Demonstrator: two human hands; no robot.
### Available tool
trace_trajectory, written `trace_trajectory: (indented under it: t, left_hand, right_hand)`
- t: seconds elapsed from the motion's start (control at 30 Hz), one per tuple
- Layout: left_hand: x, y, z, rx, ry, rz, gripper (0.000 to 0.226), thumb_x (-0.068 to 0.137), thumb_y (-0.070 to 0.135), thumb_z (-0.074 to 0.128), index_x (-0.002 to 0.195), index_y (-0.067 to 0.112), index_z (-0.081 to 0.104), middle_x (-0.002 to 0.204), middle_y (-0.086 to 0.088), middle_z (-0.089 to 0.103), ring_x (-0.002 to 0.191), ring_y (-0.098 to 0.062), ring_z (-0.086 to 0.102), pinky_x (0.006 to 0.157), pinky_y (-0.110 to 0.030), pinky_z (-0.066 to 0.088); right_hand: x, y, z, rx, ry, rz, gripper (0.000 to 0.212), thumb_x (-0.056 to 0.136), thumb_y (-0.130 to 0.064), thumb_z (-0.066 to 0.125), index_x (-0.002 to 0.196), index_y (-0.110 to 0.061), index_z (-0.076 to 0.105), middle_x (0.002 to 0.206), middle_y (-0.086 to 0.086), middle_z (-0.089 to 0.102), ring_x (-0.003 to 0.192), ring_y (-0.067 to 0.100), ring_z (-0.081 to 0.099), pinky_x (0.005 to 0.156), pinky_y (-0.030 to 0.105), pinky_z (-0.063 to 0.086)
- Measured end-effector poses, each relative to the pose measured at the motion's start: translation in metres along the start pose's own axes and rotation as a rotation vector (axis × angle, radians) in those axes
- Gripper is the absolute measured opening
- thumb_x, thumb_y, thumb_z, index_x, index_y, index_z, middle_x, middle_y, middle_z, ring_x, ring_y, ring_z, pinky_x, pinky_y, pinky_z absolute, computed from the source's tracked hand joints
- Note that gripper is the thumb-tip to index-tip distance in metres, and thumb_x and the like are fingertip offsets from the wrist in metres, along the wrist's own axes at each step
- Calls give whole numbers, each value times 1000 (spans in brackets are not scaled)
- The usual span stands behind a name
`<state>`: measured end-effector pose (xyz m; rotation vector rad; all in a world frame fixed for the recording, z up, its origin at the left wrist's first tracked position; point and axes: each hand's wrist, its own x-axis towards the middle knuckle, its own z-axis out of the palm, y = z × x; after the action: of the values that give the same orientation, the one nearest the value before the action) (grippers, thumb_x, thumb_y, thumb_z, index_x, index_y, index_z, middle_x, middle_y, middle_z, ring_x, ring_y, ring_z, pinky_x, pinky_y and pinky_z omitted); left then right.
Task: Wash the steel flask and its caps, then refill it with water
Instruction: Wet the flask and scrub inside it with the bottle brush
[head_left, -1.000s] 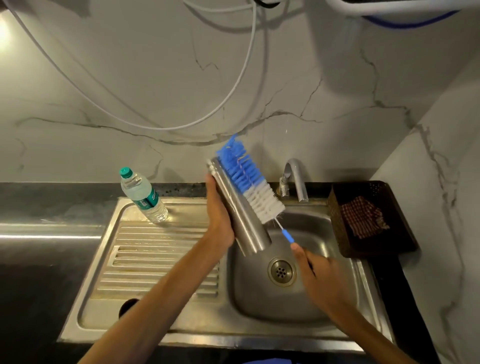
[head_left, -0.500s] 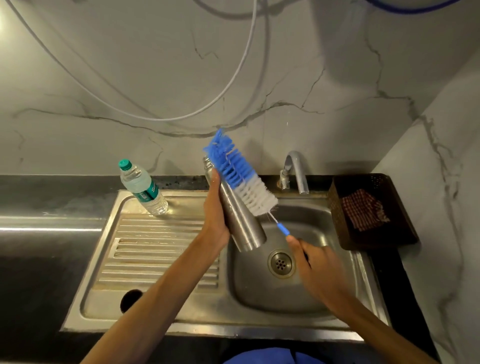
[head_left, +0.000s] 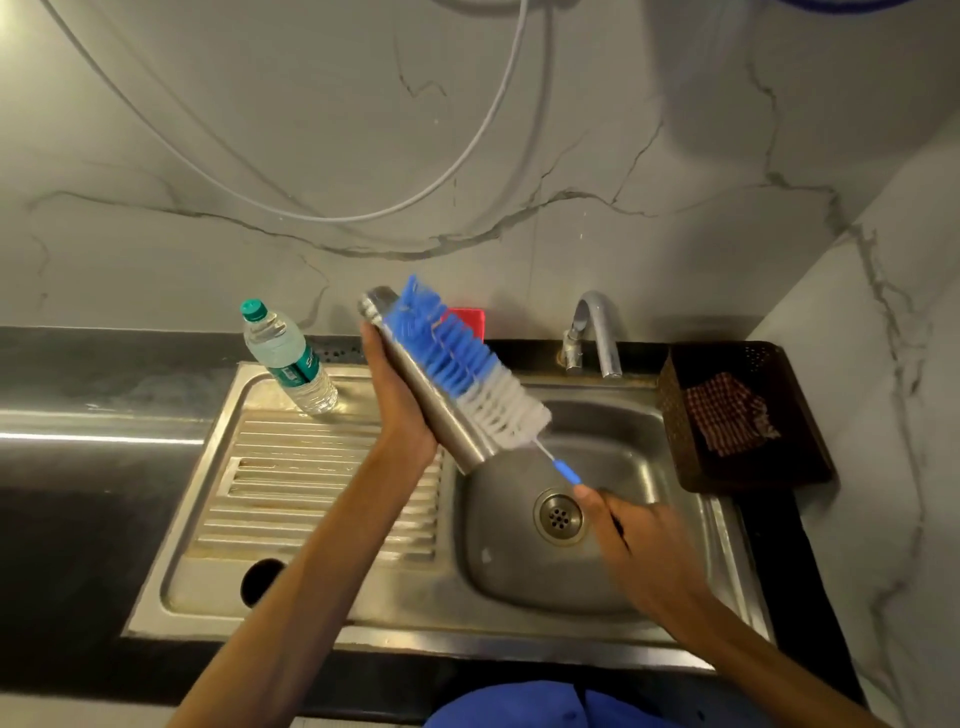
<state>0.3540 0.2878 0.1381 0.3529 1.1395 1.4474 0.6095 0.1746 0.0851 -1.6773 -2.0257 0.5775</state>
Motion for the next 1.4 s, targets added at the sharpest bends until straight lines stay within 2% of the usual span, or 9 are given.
trace_trajectory:
  t: [0.1, 0.33, 0.53, 0.7, 0.87, 1.07, 1.17, 1.3, 1.4]
  left_hand:
    - [5, 5, -6, 91, 34, -1, 69, 102, 75, 31, 108, 18, 71, 88, -4, 76, 80, -20, 76, 73, -35, 61]
    - [-14, -28, 2, 184, -60, -222, 78, 99, 80, 23, 130, 26, 71, 120, -3, 79, 109, -21, 76, 92, -38, 57]
    - [27, -5, -23, 45, 82, -146, 78, 113, 49, 30, 47, 23, 63, 43, 5, 54, 37, -7, 55, 41, -17, 48]
    - [-3, -27, -4, 227, -82, -236, 64, 96, 72, 54, 118, 16, 74, 111, -8, 80, 100, -25, 77, 88, -41, 60]
    - [20, -2, -11, 16, 108, -142, 51, 109, 55, 38, 80, 15, 52, 53, 1, 65, 53, -15, 66, 47, -23, 54]
    - [4, -22, -14, 237, -85, -274, 78, 93, 81, 45, 128, 16, 72, 119, -12, 77, 107, -31, 75, 98, -46, 57]
    - [3, -19, -6, 161, -71, -246, 76, 96, 81, 38, 124, 20, 74, 116, -12, 79, 102, -27, 77, 89, -41, 59]
    - [24, 10, -20, -56, 47, -121, 71, 101, 73, 36, 70, 21, 73, 65, 0, 68, 56, -13, 69, 57, -25, 57]
    - [19, 4, -23, 17, 4, -138, 68, 102, 72, 36, 82, 19, 73, 78, -5, 72, 65, -18, 74, 65, -31, 59]
  right_hand:
    - [-5, 5, 0, -43, -12, 1, 51, 105, -60, 33, 81, -29, 65, 43, -10, 39, 38, 11, 43, 42, 23, 32]
    - [31, -8, 10, -15, 41, 59, 64, 105, -68, 24, 68, -25, 54, 47, -5, 47, 42, 10, 49, 42, 35, 42]
    - [-14, 24, -4, -276, 50, -116, 49, 106, -60, 30, 84, -30, 63, 42, -11, 31, 33, 5, 33, 36, 16, 22]
    - [29, 13, -26, -344, 185, -64, 49, 106, -50, 43, 70, -23, 63, 41, -7, 43, 35, 15, 47, 38, 23, 31]
    - [0, 25, -27, -321, 91, -160, 58, 106, -58, 32, 69, -26, 63, 40, -7, 44, 31, 10, 45, 34, 23, 32]
    - [36, 11, -32, -281, 130, -22, 51, 105, -52, 41, 70, -26, 66, 39, -11, 35, 34, 4, 39, 38, 17, 21]
    - [42, 1, -33, -291, 115, -55, 47, 103, -52, 45, 65, -29, 61, 39, -13, 32, 33, 1, 34, 39, 16, 20]
    - [4, 15, -26, -273, 53, -101, 63, 106, -64, 27, 66, -27, 59, 39, -11, 37, 32, 6, 44, 35, 16, 27]
    - [4, 17, -18, -202, 45, -34, 63, 105, -64, 26, 69, -26, 61, 42, -8, 46, 38, 9, 50, 37, 22, 34]
